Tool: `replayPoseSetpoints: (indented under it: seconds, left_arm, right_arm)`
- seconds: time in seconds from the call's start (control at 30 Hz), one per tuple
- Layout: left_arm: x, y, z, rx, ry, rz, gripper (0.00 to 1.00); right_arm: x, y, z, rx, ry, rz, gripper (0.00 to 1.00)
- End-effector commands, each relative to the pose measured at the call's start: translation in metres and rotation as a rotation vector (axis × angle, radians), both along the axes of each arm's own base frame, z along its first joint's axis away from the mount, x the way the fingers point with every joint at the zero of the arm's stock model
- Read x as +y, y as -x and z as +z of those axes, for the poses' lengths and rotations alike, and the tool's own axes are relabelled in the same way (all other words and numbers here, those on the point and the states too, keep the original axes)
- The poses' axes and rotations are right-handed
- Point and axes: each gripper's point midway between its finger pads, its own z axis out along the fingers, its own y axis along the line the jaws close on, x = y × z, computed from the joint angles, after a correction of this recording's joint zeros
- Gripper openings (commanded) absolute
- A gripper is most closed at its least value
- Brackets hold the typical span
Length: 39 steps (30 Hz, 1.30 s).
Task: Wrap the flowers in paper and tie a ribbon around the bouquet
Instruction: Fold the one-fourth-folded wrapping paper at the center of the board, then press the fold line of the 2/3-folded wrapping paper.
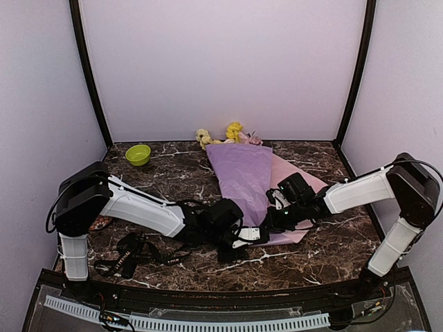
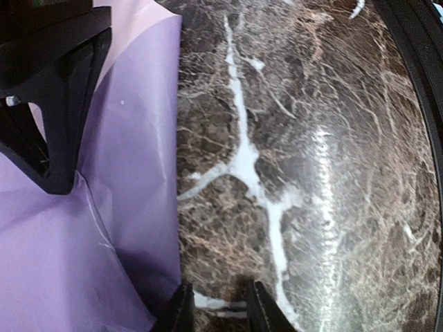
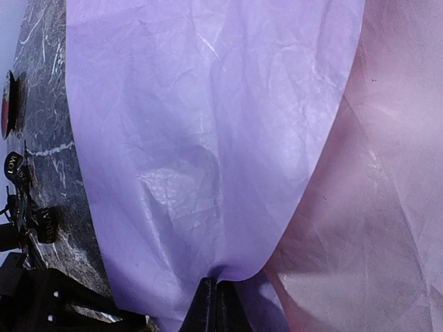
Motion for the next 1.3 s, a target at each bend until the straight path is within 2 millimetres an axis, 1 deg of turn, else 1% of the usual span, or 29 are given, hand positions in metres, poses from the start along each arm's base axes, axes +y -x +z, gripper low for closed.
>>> replayPoseSetpoints:
  seconds: [0.0, 0.1, 0.17, 0.23, 0.3, 0.4, 0.43, 0.47, 0.57, 0.7, 0.83, 0.93, 1.13, 1.2, 1.27]
  left_arm:
    - [0.008, 0.021, 0.028, 0.091, 0.021, -0.042, 0.29]
    - [0.001, 0.029, 0.059, 0.150, 0.104, -0.080, 0.30]
    - [0.001, 0.029, 0.080, 0.214, 0.170, -0.077, 0.30]
    - [0.006, 0.012, 0.092, 0.254, 0.232, -0.018, 0.30]
    - [0.012, -0.013, 0.092, 0.252, 0.266, 0.074, 0.28]
    - [0.022, -0.054, 0.074, 0.163, 0.228, 0.232, 0.23]
    - [0.023, -0.061, 0.067, 0.134, 0.206, 0.253, 0.22]
    - [0.023, -0.063, 0.061, 0.124, 0.187, 0.244, 0.22]
    - [0.016, -0.059, 0.052, 0.122, 0.169, 0.210, 0.21]
    - [0.008, -0.053, 0.044, 0.062, 0.150, 0.171, 0.22]
    - [0.003, -0.046, 0.027, 0.033, 0.099, 0.147, 0.22]
    - [0.009, -0.042, 0.008, 0.024, 0.023, 0.137, 0.22]
    - [0.034, -0.028, -0.027, 0.047, -0.101, 0.095, 0.21]
    - [0.038, -0.022, -0.033, 0.072, -0.126, 0.074, 0.21]
    - [0.040, -0.016, -0.034, 0.099, -0.132, 0.058, 0.21]
  right_arm:
    - [-0.007, 0.001, -0.013, 0.015, 0.040, -0.002, 0.00]
    - [-0.009, 0.003, -0.017, 0.024, 0.048, -0.006, 0.00]
    - [-0.010, 0.004, -0.018, 0.029, 0.048, -0.006, 0.00]
    - [-0.009, 0.004, -0.018, 0.029, 0.044, -0.007, 0.00]
    - [-0.010, 0.004, -0.018, 0.031, 0.043, -0.011, 0.00]
    - [-0.009, 0.005, -0.018, 0.031, 0.038, -0.010, 0.00]
    - [-0.009, 0.005, -0.017, 0.032, 0.037, -0.011, 0.00]
    - [-0.008, 0.005, -0.018, 0.033, 0.036, -0.011, 0.00]
    - [-0.008, 0.005, -0.017, 0.036, 0.034, -0.010, 0.00]
    - [-0.007, 0.004, -0.015, 0.033, 0.029, -0.016, 0.00]
    - [-0.005, 0.003, -0.012, 0.033, 0.020, -0.016, 0.00]
    - [-0.005, 0.002, -0.008, 0.027, 0.014, -0.021, 0.00]
    - [-0.005, -0.002, 0.003, 0.003, -0.002, -0.040, 0.00]
    - [-0.006, -0.002, 0.005, -0.001, 0.003, -0.048, 0.00]
    - [-0.009, -0.003, 0.005, -0.004, 0.012, -0.059, 0.00]
